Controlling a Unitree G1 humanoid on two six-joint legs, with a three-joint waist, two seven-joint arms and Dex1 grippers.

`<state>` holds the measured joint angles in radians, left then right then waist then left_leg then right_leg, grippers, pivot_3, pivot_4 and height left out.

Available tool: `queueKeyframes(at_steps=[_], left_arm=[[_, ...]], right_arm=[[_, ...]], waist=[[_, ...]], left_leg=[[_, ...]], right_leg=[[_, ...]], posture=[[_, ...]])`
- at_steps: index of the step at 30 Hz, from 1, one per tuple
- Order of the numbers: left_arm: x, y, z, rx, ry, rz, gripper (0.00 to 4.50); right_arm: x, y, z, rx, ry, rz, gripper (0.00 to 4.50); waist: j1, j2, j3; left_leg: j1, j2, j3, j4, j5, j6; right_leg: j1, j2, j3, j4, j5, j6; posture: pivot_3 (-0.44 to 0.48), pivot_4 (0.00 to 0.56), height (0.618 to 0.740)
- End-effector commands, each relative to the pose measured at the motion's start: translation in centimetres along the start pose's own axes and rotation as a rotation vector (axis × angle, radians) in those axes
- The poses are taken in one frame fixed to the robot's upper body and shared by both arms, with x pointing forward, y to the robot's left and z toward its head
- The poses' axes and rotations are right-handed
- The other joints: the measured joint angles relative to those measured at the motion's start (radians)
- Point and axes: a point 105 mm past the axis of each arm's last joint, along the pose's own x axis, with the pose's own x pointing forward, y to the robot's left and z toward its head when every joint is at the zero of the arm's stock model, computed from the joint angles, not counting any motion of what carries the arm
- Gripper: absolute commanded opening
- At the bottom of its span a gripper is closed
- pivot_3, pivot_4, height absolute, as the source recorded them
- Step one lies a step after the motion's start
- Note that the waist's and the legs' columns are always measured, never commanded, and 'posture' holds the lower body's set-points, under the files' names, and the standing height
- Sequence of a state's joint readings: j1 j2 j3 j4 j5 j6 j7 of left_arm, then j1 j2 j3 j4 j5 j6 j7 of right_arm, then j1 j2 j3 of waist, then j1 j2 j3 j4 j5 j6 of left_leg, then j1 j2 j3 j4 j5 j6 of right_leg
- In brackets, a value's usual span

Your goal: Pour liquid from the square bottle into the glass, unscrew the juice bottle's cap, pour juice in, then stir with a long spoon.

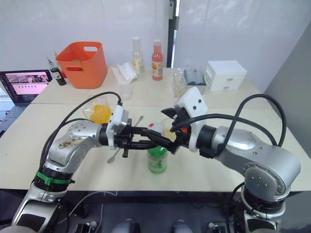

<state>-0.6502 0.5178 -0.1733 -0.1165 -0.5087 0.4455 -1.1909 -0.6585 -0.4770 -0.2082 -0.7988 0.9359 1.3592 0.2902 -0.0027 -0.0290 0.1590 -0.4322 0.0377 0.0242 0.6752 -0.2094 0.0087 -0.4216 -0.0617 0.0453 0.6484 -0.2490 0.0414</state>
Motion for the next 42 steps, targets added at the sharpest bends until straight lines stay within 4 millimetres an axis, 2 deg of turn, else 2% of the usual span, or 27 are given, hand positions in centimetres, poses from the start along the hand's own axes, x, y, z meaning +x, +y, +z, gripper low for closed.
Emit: queueKeyframes(at_steps=[1, 2, 5, 11, 18, 22, 26, 30, 34, 42], left_arm=[[0.3, -0.4, -0.6, -0.011, 0.024, -0.034, 1.34], [0.2, -0.3, -0.6, -0.010, 0.024, -0.035, 1.34], [0.2, -0.4, -0.6, -0.011, 0.024, -0.038, 1.34], [0.0, -0.5, -0.6, -0.013, 0.026, -0.037, 1.34], [0.1, -0.6, -0.7, -0.016, 0.029, -0.034, 1.34], [0.2, -0.8, -0.8, -0.019, 0.030, -0.038, 1.34], [0.1, -1.0, -0.9, -0.019, 0.034, -0.039, 1.34], [0.1, -1.0, -0.8, -0.018, 0.035, -0.034, 1.34], [0.2, -1.0, -0.7, -0.021, 0.034, -0.033, 1.34], [0.2, -0.9, -0.7, -0.023, 0.035, -0.028, 1.34]], right_arm=[[-0.4, 0.1, 0.9, -0.023, -0.031, -0.026, 4.46], [-0.4, 0.1, 0.8, -0.019, -0.027, -0.027, 4.46], [-0.4, 0.1, 0.6, -0.008, -0.016, -0.031, 3.69], [-0.3, 0.2, 0.5, 0.006, -0.012, -0.029, 1.70], [-0.2, 0.1, 0.7, 0.019, -0.025, -0.004, 1.64], [-0.4, 0.9, 0.9, -0.002, -0.032, 0.257, 1.64], [-0.6, -0.5, 0.3, -0.008, -0.010, 0.469, 1.64], [0.7, -2.3, 0.4, -0.069, 0.023, 0.644, 1.64], [1.8, -3.6, 0.9, -0.109, 0.038, 0.701, 1.64], [1.9, -3.8, 1.2, -0.132, 0.045, 0.787, 1.64]], waist=[[0.000, 0.000, 0.000], [0.000, 0.000, 0.000], [-0.002, 0.000, 0.000], [-0.003, 0.000, 0.000], [-0.004, 0.000, 0.000], [-0.004, 0.000, 0.000], [-0.008, 0.000, 0.000], [-0.015, 0.000, 0.000], [-0.011, 0.000, 0.000], [-0.008, 0.000, 0.000]], left_leg=[[0.000, 0.000, 0.000, 0.000, 0.000, 0.000], [0.000, 0.000, 0.000, 0.000, 0.000, 0.000], [0.000, 0.000, 0.000, 0.000, 0.000, 0.000], [0.000, 0.000, 0.000, 0.000, 0.000, 0.000], [0.000, 0.000, 0.000, 0.000, 0.000, 0.000], [0.000, 0.000, 0.000, 0.000, 0.000, 0.000], [0.000, 0.000, 0.000, 0.000, 0.000, 0.000], [0.001, 0.001, 0.000, -0.001, 0.000, 0.000], [0.000, 0.001, 0.000, -0.001, 0.000, 0.000], [0.000, 0.001, 0.000, 0.000, 0.000, 0.000]], right_leg=[[0.000, 0.000, 0.000, 0.000, 0.000, 0.000], [0.000, 0.000, 0.000, 0.000, 0.000, 0.000], [0.000, 0.000, 0.000, 0.000, 0.000, 0.000], [0.000, 0.000, 0.000, 0.000, 0.000, 0.000], [0.000, 0.000, 0.000, 0.000, 0.000, 0.000], [0.000, 0.000, 0.000, -0.001, 0.000, 0.000], [0.001, 0.000, 0.000, -0.002, 0.000, 0.000], [0.000, 0.001, 0.000, -0.001, 0.000, 0.000], [0.000, 0.001, 0.000, -0.001, 0.000, 0.000], [0.000, 0.001, 0.000, 0.000, 0.000, 0.000]], posture=[[0.000, 0.150, 0.715], [0.000, 0.150, 0.715], [0.000, 0.150, 0.715], [0.000, 0.150, 0.715], [0.000, 0.150, 0.715], [0.000, 0.150, 0.715], [0.000, 0.150, 0.715], [0.000, 0.150, 0.715], [0.000, 0.150, 0.715], [0.000, 0.150, 0.715]])
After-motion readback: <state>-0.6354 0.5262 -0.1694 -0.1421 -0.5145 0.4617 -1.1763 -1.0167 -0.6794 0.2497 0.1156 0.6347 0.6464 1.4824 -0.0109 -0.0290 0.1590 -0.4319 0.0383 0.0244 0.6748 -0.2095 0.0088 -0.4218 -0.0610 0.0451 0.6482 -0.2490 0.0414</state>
